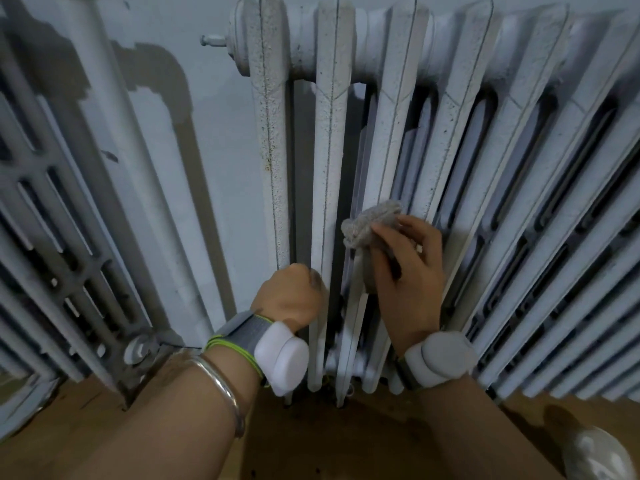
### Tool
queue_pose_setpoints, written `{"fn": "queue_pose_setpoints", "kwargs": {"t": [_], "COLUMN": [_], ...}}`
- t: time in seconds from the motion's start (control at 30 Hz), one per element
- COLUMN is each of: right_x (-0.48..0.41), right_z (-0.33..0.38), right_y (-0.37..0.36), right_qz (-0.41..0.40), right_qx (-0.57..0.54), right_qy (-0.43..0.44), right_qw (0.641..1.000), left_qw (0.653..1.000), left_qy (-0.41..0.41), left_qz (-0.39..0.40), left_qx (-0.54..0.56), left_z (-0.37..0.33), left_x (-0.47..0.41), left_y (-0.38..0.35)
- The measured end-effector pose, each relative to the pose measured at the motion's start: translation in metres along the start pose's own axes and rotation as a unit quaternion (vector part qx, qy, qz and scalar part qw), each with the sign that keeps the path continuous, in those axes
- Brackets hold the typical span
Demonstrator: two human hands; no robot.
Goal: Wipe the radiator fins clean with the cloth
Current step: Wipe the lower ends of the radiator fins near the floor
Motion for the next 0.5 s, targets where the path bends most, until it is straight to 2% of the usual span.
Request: {"fn": "queue_pose_setpoints", "kwargs": {"t": [0.2, 0.5], "right_x": [0.021, 0.094], "right_z": [-0.013, -0.050], "right_y": [-0.016, -0.029], "right_qz": [0.045, 0.142], "right_qx": [0.018, 0.046], "right_qy": [0.001, -0.061], "right_qw": [0.999, 0.987], "left_qw": [0.999, 0.996], "left_qy": [0.000, -0.028], "left_qz": [-0.021, -0.001], "left_qx": [0.033, 0.090], "left_z": [-0.003, -0.003], "left_x": [-0.002, -0.005], "left_y": [0.001, -0.003]}}
Point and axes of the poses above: each hand's wrist, its own x-axis away from the middle knuckle, its own y-axis out of the back of the hand, z = x × y, the point moved 9 cm from there along -x, towards the middle knuckle, and after that the axes turned 12 degrees about -z, right-handed, at the moved point
